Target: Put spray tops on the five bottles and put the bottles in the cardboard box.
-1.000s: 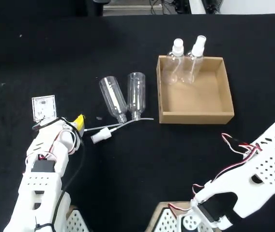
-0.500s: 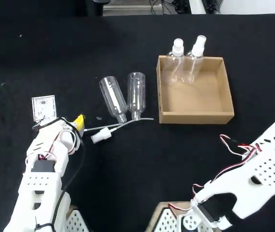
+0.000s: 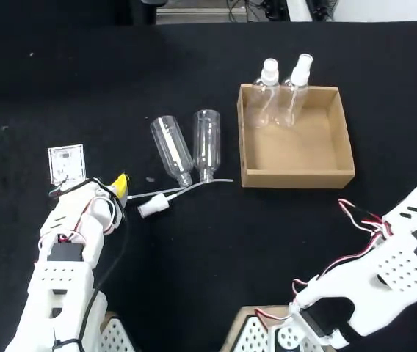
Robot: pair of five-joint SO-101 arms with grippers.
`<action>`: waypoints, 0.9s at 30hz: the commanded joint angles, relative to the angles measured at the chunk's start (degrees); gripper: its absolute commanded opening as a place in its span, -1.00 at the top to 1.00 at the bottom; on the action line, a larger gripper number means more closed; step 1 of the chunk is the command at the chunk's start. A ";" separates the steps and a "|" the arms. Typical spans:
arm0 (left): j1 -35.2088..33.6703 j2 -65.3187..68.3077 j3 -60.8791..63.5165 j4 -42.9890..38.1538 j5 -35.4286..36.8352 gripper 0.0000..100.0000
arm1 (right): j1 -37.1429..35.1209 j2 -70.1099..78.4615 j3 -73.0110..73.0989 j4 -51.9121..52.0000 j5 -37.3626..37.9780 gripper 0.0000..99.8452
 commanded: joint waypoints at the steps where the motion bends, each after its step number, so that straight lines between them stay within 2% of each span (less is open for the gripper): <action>1: 1.27 -0.79 -0.40 -1.23 -0.53 0.58 | -2.37 -3.91 0.31 -1.05 3.08 0.30; 10: 1.27 -0.88 -0.40 -1.23 -0.53 0.58 | -2.64 -13.93 8.48 -1.05 3.08 0.30; 20: 1.27 -0.88 -0.48 -1.23 -0.53 0.58 | -1.32 -39.34 32.84 -0.18 3.43 0.30; 23: 1.27 -0.88 -0.48 -1.23 -0.53 0.58 | -1.67 -46.81 33.98 10.55 3.52 0.30; 25: 1.27 -0.88 -0.48 -1.23 -0.53 0.58 | -2.02 -51.65 30.37 25.32 3.52 0.30; 27: 1.27 -0.88 -0.48 -1.23 -0.62 0.58 | -1.93 -56.31 24.66 45.01 3.52 0.30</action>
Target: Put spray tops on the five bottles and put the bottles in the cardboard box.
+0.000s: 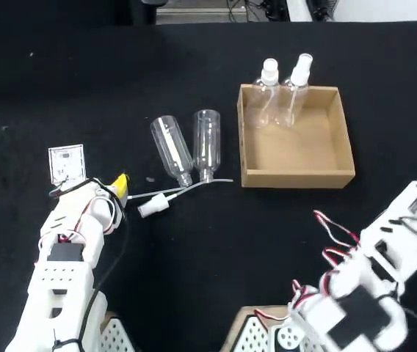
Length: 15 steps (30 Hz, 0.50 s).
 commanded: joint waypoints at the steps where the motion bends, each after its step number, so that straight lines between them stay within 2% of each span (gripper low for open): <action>1: 1.27 -0.88 -0.48 -1.23 -0.62 0.58 | 0.09 -10.33 -10.59 36.66 0.53 0.30; 3: 1.27 -0.88 -0.48 -1.23 -0.62 0.58 | 1.58 -14.90 -15.43 54.33 0.53 0.30; 5: 1.27 -0.88 -0.48 -1.23 -0.62 0.58 | 3.34 -18.33 -18.07 62.68 0.00 0.29; 10: 1.27 -0.88 -0.48 -1.23 -0.62 0.58 | 3.43 -20.44 -16.04 58.02 -0.35 0.30; 12: 1.27 -0.88 -0.48 -1.23 -0.62 0.58 | 2.73 -20.09 -16.75 59.52 5.19 0.30; 15: 1.27 -0.88 -0.48 -1.23 -0.62 0.58 | 2.64 -17.71 -21.49 67.78 11.43 0.30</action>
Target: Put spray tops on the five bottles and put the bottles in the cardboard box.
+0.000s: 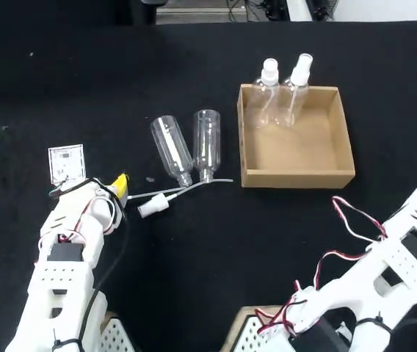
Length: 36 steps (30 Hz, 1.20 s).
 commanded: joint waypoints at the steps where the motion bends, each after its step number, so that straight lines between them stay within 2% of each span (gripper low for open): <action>1: 1.27 -0.88 -0.48 -1.23 -0.62 0.58 | 0.18 1.80 -9.36 8.88 5.10 0.30; 3: 1.27 -0.88 -0.48 -1.23 -0.62 0.58 | 0.44 6.37 -15.34 12.92 5.01 0.30; 6: 1.27 -0.88 -0.48 -1.23 -0.62 0.58 | 0.62 14.55 -21.93 12.84 5.01 0.30; 12: 1.27 -0.88 -0.48 -1.23 -0.62 0.58 | 0.70 23.52 -21.32 -0.53 4.84 0.30; 20: 1.27 -0.88 -0.48 -1.23 -0.62 0.58 | 0.26 27.21 -20.70 -10.64 -2.64 0.30; 29: 1.27 -0.88 -0.48 -1.23 -0.79 0.58 | 0.62 38.37 -20.53 -25.41 -2.73 0.30; 36: 1.27 -0.88 -0.48 -1.23 -0.88 0.58 | 0.18 42.51 -20.44 -31.56 -2.73 0.30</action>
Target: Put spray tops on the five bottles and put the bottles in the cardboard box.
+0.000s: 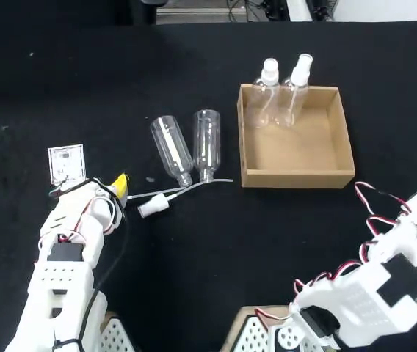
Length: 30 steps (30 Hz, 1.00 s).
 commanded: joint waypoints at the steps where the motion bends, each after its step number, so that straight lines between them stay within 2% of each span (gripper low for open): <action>1: 1.27 -0.88 -0.48 -1.23 -0.88 0.58 | 0.18 0.40 -1.71 -3.87 -0.88 0.30; 7: 1.27 -0.88 -0.48 -1.23 -0.88 0.58 | 0.00 1.98 -1.80 -5.71 -4.22 0.30; 30: 1.27 -0.88 -0.48 -1.23 -0.97 0.58 | -2.73 2.33 -1.98 -7.38 -4.22 0.30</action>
